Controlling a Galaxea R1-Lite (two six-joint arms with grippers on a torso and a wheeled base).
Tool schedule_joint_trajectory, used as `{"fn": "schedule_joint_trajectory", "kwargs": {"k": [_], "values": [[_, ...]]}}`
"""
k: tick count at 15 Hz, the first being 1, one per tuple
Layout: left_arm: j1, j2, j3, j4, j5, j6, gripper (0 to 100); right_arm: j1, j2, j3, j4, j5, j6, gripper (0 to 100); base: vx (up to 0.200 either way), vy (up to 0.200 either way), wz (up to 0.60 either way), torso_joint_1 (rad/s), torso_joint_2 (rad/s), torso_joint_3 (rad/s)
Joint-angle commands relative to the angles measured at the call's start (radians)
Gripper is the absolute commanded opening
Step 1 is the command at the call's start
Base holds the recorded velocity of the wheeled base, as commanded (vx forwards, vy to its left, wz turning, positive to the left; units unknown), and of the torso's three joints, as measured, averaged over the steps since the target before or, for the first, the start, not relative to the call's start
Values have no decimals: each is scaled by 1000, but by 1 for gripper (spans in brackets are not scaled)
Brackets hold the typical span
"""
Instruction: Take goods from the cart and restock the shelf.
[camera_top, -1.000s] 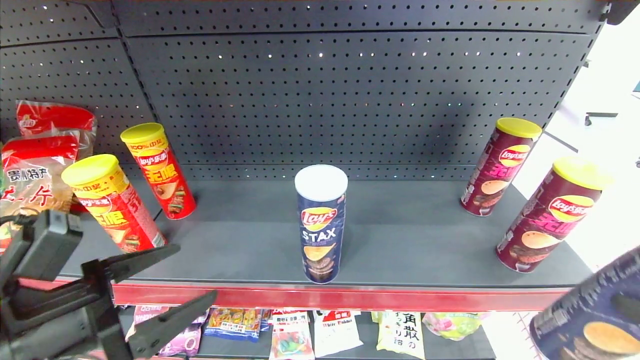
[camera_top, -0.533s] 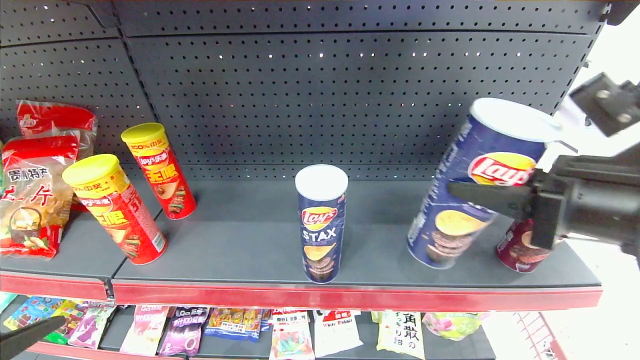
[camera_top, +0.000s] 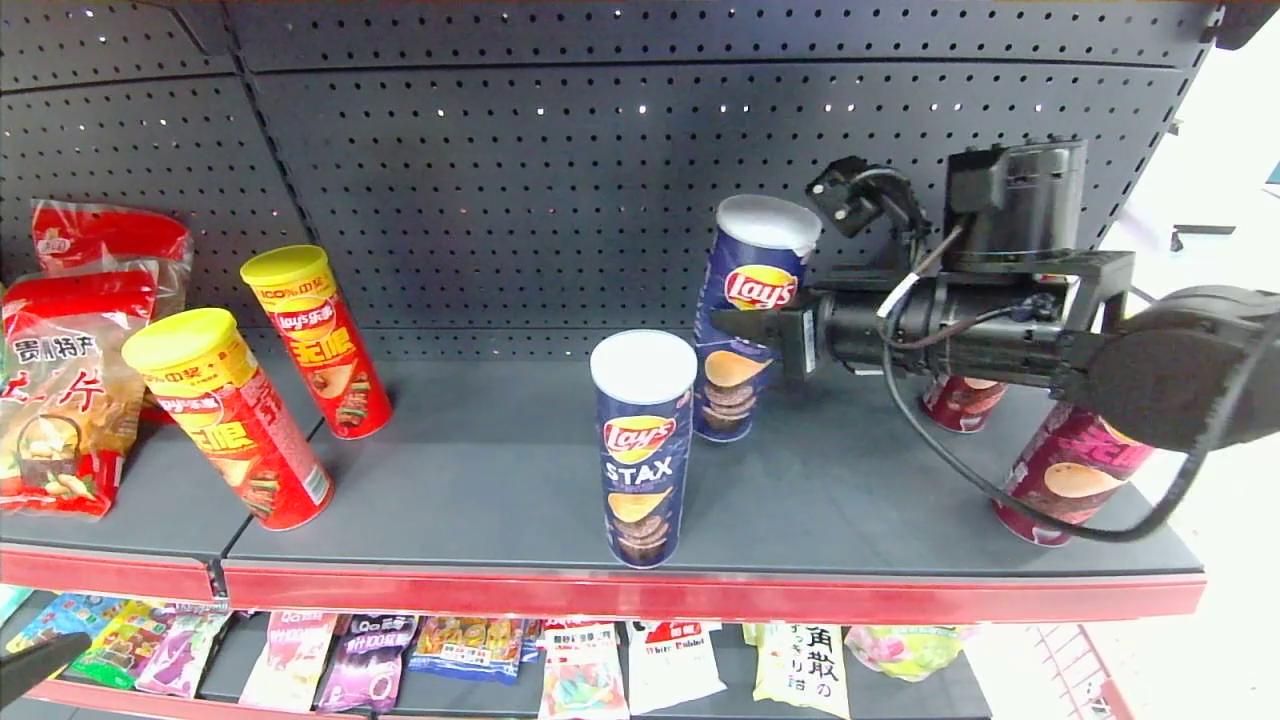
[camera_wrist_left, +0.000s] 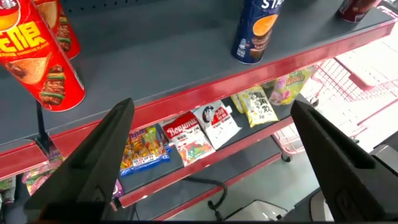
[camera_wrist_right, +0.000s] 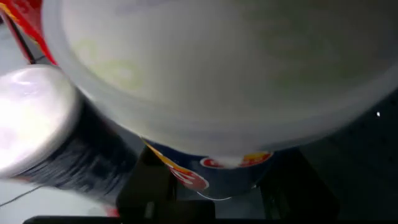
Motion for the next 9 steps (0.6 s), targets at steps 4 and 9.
{"fn": "schedule_joint_trajectory", "kwargs": {"k": [4,9], "values": [[0,21,-6,0,9,-1,100,-13,194,-155,6,19,-41,0,0,0,0,0,0,0],[0,16,-6,0,9,1,100,4,254,-199,7,17,-60,0,0,0,0,0,0,0]]}}
